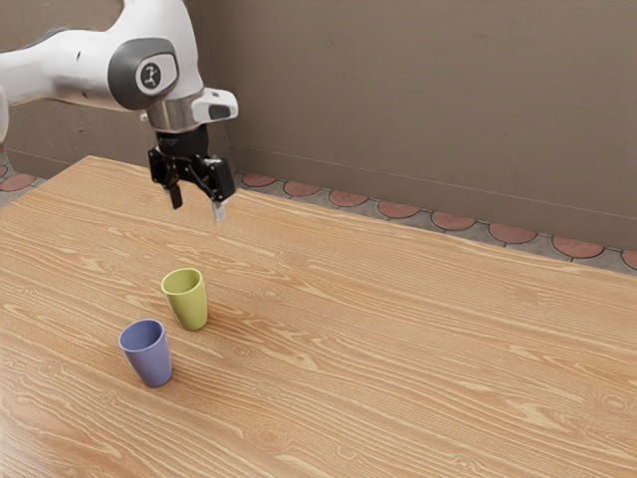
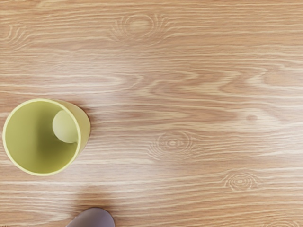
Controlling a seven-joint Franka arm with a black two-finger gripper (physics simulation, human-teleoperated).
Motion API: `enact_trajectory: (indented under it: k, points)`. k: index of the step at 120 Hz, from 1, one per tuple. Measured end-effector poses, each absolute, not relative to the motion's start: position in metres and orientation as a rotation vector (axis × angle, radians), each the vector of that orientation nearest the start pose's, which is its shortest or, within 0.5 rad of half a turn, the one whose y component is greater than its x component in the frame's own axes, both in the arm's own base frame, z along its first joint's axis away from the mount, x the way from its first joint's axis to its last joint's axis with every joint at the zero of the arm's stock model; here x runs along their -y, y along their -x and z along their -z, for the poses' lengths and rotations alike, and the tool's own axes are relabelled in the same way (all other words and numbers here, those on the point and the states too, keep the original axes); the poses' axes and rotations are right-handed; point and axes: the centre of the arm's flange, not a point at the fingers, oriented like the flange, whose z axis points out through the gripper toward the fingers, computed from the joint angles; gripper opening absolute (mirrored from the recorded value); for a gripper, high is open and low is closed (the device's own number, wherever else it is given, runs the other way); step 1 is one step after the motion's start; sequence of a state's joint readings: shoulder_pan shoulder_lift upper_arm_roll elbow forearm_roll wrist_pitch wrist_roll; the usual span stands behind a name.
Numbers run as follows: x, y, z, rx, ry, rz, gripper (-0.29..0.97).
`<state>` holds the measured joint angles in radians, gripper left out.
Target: Place the left cup onto the right cup
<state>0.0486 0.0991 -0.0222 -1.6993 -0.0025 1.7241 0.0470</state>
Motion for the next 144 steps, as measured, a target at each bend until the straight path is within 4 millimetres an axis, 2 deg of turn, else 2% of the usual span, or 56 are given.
enact_trajectory:
  k: [44, 115, 144]
  points:
    - [-0.041, -0.582, -0.465, 0.046, 3.159, -0.162, 0.65]
    - [-0.066, -0.579, -0.406, 0.129, 3.167, -0.181, 0.59]
    - [-0.067, -0.581, -0.389, 0.142, 3.172, -0.204, 0.56]
